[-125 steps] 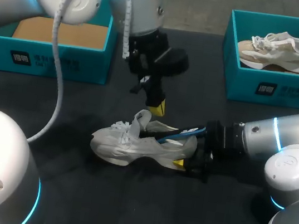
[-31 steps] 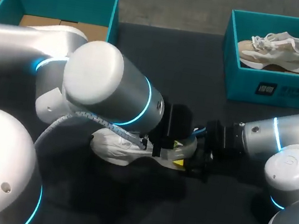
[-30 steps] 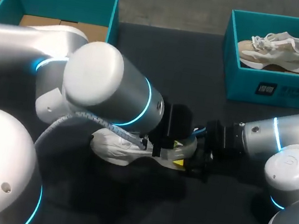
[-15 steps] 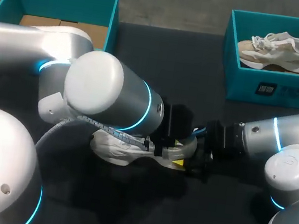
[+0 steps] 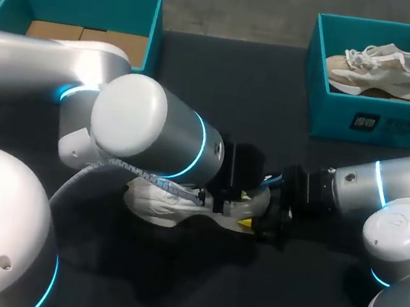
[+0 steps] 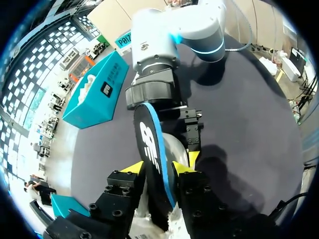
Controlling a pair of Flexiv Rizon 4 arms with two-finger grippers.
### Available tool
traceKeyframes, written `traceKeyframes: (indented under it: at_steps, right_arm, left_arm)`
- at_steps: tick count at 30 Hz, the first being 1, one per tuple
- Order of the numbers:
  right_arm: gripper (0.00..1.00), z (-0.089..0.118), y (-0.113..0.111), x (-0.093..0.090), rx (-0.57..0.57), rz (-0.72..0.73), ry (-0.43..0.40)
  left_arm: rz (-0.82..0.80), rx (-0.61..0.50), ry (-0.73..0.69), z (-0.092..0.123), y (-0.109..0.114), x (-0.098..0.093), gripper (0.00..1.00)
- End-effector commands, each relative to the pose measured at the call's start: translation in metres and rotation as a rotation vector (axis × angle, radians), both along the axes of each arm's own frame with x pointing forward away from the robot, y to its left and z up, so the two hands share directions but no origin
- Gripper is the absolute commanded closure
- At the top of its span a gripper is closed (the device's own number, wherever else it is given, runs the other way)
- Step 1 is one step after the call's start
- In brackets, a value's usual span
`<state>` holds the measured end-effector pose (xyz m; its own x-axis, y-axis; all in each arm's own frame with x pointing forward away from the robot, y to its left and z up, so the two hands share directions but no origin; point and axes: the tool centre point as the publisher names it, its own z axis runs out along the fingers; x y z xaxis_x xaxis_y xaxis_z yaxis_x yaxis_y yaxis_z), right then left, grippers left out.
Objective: Take the shoe out of the shoebox, open the shoe tongue, remove and reinsert the insole, then place the shoe into the shoebox
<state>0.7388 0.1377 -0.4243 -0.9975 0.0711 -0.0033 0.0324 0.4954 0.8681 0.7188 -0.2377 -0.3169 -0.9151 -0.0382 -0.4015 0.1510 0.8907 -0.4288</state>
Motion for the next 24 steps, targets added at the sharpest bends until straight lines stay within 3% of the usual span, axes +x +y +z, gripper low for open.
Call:
traceKeyframes:
  at_steps: [1,9,11,13,15,24]
  right_arm:
    - [1.00,-0.002,0.001,-0.002,-0.006,-0.001,0.000]
    - [1.00,-0.002,0.001,-0.002,-0.006,-0.001,0.000]
    - [1.00,-0.002,0.001,-0.002,-0.006,-0.001,0.000]
    - [1.00,-0.002,0.001,-0.002,-0.006,-0.001,0.000]
    - [1.00,-0.002,0.001,-0.002,-0.006,-0.001,0.000]
    - [1.00,-0.002,0.001,-0.002,-0.006,-0.001,0.000]
  left_arm:
    - [-0.004,-0.006,-0.001,-0.010,-0.002,0.004,0.65]
    - [-0.003,-0.006,0.007,-0.017,-0.006,0.007,0.67]
    - [-0.002,-0.006,0.006,-0.019,-0.007,0.007,0.75]
    - [-0.002,-0.007,0.005,-0.021,-0.008,0.008,0.93]
    - [-0.004,-0.008,0.006,-0.021,-0.010,0.008,1.00]
    - [-0.011,-0.020,0.012,-0.013,-0.010,0.005,1.00]
